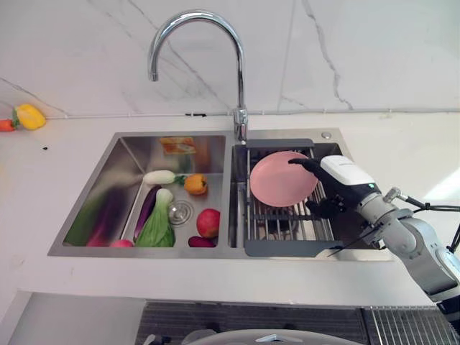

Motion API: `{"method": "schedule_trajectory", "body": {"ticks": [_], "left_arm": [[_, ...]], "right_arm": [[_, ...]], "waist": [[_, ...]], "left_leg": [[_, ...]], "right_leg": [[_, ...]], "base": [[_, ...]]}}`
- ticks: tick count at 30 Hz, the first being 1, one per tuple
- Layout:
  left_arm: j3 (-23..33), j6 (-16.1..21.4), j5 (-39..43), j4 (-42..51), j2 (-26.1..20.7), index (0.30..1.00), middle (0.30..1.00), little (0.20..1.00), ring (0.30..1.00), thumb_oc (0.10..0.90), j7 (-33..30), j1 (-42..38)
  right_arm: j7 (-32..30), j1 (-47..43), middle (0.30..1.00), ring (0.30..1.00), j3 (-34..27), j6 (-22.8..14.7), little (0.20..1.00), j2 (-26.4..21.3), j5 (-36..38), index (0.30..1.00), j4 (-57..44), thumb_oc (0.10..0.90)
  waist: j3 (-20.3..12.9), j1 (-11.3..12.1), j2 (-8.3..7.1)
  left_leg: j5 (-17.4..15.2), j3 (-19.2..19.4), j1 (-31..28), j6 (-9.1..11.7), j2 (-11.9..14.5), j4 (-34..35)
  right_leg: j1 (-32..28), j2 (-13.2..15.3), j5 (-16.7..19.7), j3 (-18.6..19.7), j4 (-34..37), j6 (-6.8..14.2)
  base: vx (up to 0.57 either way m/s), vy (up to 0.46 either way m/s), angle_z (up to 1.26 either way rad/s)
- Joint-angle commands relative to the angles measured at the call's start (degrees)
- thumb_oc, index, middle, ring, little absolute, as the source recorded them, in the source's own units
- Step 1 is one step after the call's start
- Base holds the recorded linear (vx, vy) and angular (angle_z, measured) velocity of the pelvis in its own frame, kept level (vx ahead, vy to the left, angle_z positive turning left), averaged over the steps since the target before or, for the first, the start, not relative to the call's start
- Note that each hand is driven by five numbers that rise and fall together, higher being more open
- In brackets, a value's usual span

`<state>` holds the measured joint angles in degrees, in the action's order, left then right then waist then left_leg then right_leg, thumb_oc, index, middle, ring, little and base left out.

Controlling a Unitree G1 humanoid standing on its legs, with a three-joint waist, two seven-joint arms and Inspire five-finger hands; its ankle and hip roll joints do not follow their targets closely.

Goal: Place the dishes in the dishwasher.

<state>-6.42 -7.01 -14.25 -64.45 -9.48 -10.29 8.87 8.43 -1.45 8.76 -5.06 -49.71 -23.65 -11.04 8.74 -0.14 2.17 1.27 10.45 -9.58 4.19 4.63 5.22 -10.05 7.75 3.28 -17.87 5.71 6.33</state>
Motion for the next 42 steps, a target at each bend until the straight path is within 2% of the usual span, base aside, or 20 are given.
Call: {"method": "schedule_trajectory", "body": {"ticks": [1,5,6,8,12,15,16,17,18,19,24,30,36,38,40,42], "left_arm": [[-1.56,1.00,-0.38,-3.62,-0.83,0.900,0.900,0.900,0.900,0.800,0.15,-4.95],[-1.28,0.81,-0.50,-4.40,-0.87,0.900,0.900,0.900,0.900,0.800,0.10,-4.62],[-1.20,0.80,-0.61,-4.60,-0.85,0.900,0.900,0.900,0.900,0.800,-0.02,-4.48],[-1.18,0.80,-0.61,-4.60,-0.85,0.900,0.900,0.900,0.900,0.800,-0.02,-4.48],[-1.92,0.72,-0.76,-5.21,-0.40,0.900,0.900,0.900,0.900,0.800,-1.38,-4.34],[-1.88,0.72,-0.74,-5.22,-0.42,0.900,0.900,0.900,0.900,0.800,-1.40,-4.33],[-2.76,0.86,-0.53,-4.92,-0.05,0.900,0.900,0.900,0.900,0.800,-2.36,-4.56],[-3.05,0.97,-0.38,-4.72,0.17,0.900,0.900,0.900,0.900,0.800,-2.90,-4.73],[-3.46,1.07,-0.22,-4.57,0.36,0.900,0.900,0.900,0.900,0.800,-3.36,-4.78],[-4.38,1.17,-0.33,-4.45,0.61,0.900,0.900,0.900,0.900,0.800,-4.30,-5.14],[-5.59,1.21,-0.51,-4.66,0.95,0.900,0.900,0.900,0.900,0.800,-5.95,-5.76],[-5.78,0.85,-0.73,-5.40,1.23,0.900,0.900,0.900,0.900,0.800,-6.87,-5.93],[-5.45,0.26,-1.80,-5.47,0.92,0.900,0.900,0.900,0.900,0.800,-7.21,-6.17],[-5.11,-0.02,-2.47,-5.46,0.95,0.900,0.900,0.900,0.900,0.800,-6.98,-6.06],[-5.31,-0.10,-2.89,-5.32,0.96,0.900,0.900,0.900,0.900,0.800,-6.76,-6.01],[-5.17,-0.02,-3.75,-4.77,0.98,0.900,0.900,0.900,0.900,0.800,-6.23,-5.88]], "right_arm": [[-2.06,-4.69,0.900,0.900,-0.29,-2.80,0.900,-3.09,-2.10,0.900,-6.64,0.800],[-2.63,-4.76,0.900,0.900,1.39,-2.87,0.900,-2.09,-5.12,0.900,-4.89,0.800],[-4.26,-5.24,0.900,0.900,2.56,-3.13,0.900,-1.94,-9.35,0.900,-3.57,0.800],[-4.29,-5.29,0.900,0.900,2.61,-3.14,0.900,-1.93,-9.37,0.900,-3.53,0.800],[-12.80,-5.76,0.900,0.900,5.78,-2.34,0.900,2.31,-20.44,0.900,3.03,0.800],[-13.05,-5.98,0.900,0.900,6.02,-2.37,0.900,2.43,-20.60,0.900,3.35,0.800],[-16.85,-7.02,0.900,0.900,8.06,-1.23,0.900,3.74,-27.28,0.900,6.61,0.800],[-18.93,-7.10,0.900,0.900,8.43,-0.55,0.900,4.23,-29.62,0.900,7.68,0.800],[-21.36,-7.43,0.818,0.818,9.04,0.14,0.818,4.70,-32.17,0.818,8.91,0.745],[-24.91,-8.05,0.300,0.300,9.86,1.74,0.300,5.79,-35.97,0.300,10.89,0.400],[-30.32,-10.09,0.300,0.300,12.35,4.67,0.300,9.50,-39.80,0.300,15.26,0.400],[-34.32,-11.25,0.300,0.300,11.50,6.00,0.300,10.97,-39.14,0.300,14.18,0.400],[-39.72,-9.79,0.300,0.300,3.63,6.00,0.300,10.00,-34.87,0.300,4.94,0.400],[-42.48,-6.56,0.300,0.300,-3.15,4.98,0.300,9.69,-31.24,0.300,-2.47,0.400],[-43.00,-5.33,0.300,0.300,-5.50,4.96,0.300,9.30,-30.86,0.300,-4.58,0.400],[-44.24,-2.18,0.300,0.300,-10.67,4.74,0.300,8.31,-30.21,0.300,-8.15,0.400]], "waist": [[-1.52,1.13,-1.06],[-1.45,1.40,-0.96],[-1.37,1.56,-0.94],[-1.36,1.54,-0.95],[-1.00,2.17,-0.59],[-1.00,2.12,-0.63],[-0.92,2.46,-0.56],[-0.87,2.50,-0.51],[-0.85,2.55,-0.46],[-0.76,2.69,-0.35],[-0.81,2.87,-0.43],[-0.95,2.90,-0.64],[-0.99,2.07,-0.77],[-0.94,1.04,-0.74],[-0.94,0.78,-0.65],[-0.74,-0.83,-0.60]], "left_leg": [[-0.71,-0.46,0.12,2.79,2.23,-0.29],[-0.80,-0.69,0.05,2.77,2.11,-0.25],[-0.89,-0.77,-0.01,2.77,1.97,-0.22],[-0.89,-0.77,-0.01,2.77,1.97,-0.22],[-0.98,-1.16,0.17,2.75,1.78,-0.22],[-0.98,-1.16,0.16,2.75,1.78,-0.22],[-1.00,-1.48,0.25,2.79,1.72,-0.22],[-1.00,-1.58,0.29,2.80,1.71,-0.22],[-1.00,-1.71,0.34,2.83,1.69,-0.22],[-1.01,-1.97,0.41,2.85,1.65,-0.22],[-0.91,-2.15,0.41,3.01,1.81,-0.22],[-0.84,-2.03,0.32,3.11,1.98,-0.22],[-0.70,-2.30,0.36,3.18,2.19,-0.22],[-0.78,-1.94,0.27,3.04,2.23,-0.22],[-0.88,-1.63,0.21,2.98,2.23,-0.22],[-1.16,-0.64,-0.01,2.79,2.15,-0.22]], "right_leg": [[0.34,0.71,-5.09,-0.75,-3.21,2.09],[-0.01,0.83,-5.11,-0.98,-3.03,2.10],[-0.26,0.85,-5.13,-1.10,-2.82,2.11],[-0.28,0.85,-5.13,-1.10,-2.81,2.11],[-0.66,0.93,-5.08,-1.52,-2.38,2.12],[-0.69,0.93,-5.08,-1.53,-2.35,2.12],[-0.90,0.99,-5.10,-1.93,-2.17,2.11],[-0.94,1.00,-5.09,-2.08,-2.14,2.12],[-1.05,0.99,-5.11,-2.30,-2.09,2.11],[-1.18,0.95,-5.11,-2.48,-1.93,2.11],[-1.42,0.81,-4.97,-2.89,-1.56,2.13],[-1.63,0.63,-5.16,-2.75,-1.34,2.08],[-1.43,0.07,-5.40,-2.29,-1.16,1.77],[-0.95,-0.11,-5.38,-1.39,-1.06,1.76],[-0.70,-0.12,-5.27,-0.86,-1.02,1.80],[0.03,-0.14,-4.87,0.54,-0.95,2.09]], "base": [[0.00,0.000,0.00],[0.00,0.000,0.00],[0.00,0.000,0.00],[0.00,0.000,0.00],[0.00,0.000,0.00],[0.00,0.000,0.00],[0.00,0.000,0.00],[0.00,0.000,0.00],[0.00,0.003,0.06],[-0.01,0.000,0.10],[0.00,-0.005,0.10],[0.00,0.000,0.00],[0.00,-0.003,0.03],[0.00,0.000,0.00],[0.00,0.000,0.00],[-0.01,0.024,-0.19]]}}
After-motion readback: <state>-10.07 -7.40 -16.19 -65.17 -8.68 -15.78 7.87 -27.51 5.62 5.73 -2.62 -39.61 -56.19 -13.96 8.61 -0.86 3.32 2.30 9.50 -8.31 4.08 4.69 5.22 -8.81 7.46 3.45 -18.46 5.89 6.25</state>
